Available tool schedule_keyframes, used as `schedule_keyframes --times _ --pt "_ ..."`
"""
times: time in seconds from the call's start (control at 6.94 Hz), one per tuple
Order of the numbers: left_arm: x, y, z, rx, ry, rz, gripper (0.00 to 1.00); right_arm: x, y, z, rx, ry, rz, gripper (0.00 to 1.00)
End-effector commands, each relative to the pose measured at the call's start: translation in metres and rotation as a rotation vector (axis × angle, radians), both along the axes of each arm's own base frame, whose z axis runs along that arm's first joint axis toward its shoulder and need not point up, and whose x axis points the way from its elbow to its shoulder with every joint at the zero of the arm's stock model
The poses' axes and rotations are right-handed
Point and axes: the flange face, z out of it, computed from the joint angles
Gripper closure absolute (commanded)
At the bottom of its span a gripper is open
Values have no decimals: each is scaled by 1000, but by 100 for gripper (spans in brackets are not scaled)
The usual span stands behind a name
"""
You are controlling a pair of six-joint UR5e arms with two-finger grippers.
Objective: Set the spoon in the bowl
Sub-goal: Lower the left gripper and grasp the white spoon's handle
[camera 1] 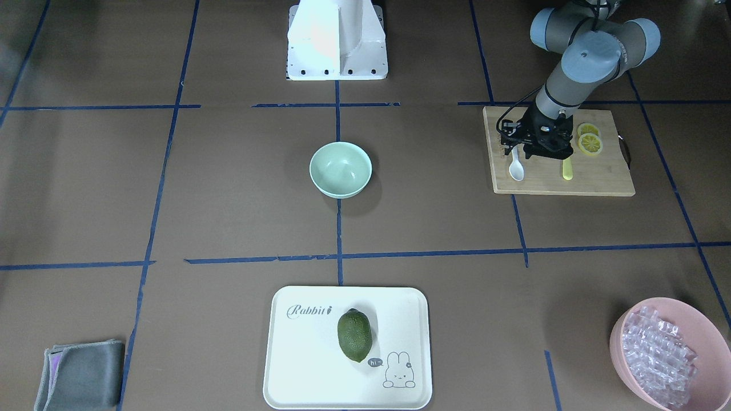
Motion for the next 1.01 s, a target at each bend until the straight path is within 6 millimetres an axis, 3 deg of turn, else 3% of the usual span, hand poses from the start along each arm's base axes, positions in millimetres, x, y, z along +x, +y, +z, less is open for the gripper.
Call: schedule_keyframes --times 0.0,0.58,0.72,0.86 --pt "3 3 1 -2 0 9 48 0 1 1 -2 2 0 0" --pt "6 5 5 -8 -8 15 50 0 1 3 -5 0 0 0" --pt "6 5 6 -7 -9 16 58 0 1 2 -4 2 0 0" --pt "6 5 6 -7 -9 16 73 0 1 1 -2 2 0 0"
